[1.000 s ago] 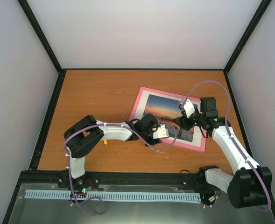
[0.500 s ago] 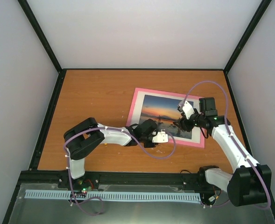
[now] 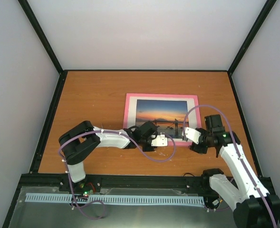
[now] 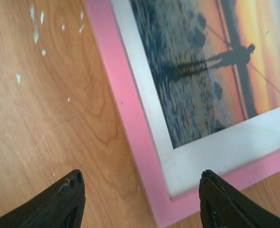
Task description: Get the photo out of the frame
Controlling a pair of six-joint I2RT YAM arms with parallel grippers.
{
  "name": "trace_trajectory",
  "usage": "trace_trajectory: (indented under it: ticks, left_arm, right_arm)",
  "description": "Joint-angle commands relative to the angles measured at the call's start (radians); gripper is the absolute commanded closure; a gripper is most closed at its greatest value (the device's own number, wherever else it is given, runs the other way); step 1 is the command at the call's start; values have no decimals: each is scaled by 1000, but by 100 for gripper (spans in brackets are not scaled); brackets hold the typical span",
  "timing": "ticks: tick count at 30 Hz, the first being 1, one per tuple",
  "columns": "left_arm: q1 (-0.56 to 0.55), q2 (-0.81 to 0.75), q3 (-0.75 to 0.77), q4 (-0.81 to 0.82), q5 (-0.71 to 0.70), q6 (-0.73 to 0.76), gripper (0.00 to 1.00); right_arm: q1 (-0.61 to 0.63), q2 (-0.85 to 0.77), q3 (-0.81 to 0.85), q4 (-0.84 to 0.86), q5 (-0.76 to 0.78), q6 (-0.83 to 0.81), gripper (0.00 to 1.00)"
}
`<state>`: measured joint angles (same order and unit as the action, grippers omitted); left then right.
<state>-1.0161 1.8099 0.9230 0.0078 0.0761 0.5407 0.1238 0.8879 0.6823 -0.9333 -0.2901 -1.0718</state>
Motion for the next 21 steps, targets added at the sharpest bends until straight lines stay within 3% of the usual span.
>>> trace_trajectory:
  ticks: [1, 8, 21]
  left_arm:
    - [30, -78, 68, -5, 68, -25, 99]
    - [55, -93, 142, -94, 168, -67, 99]
    - [60, -99, 192, -135, 216, -91, 99]
  right_arm:
    - [-3, -91, -59, 16, 87, -134, 36]
    - [46, -275, -223, 255, 126, -269, 34]
    - [211, -506, -453, 443, 215, -431, 35]
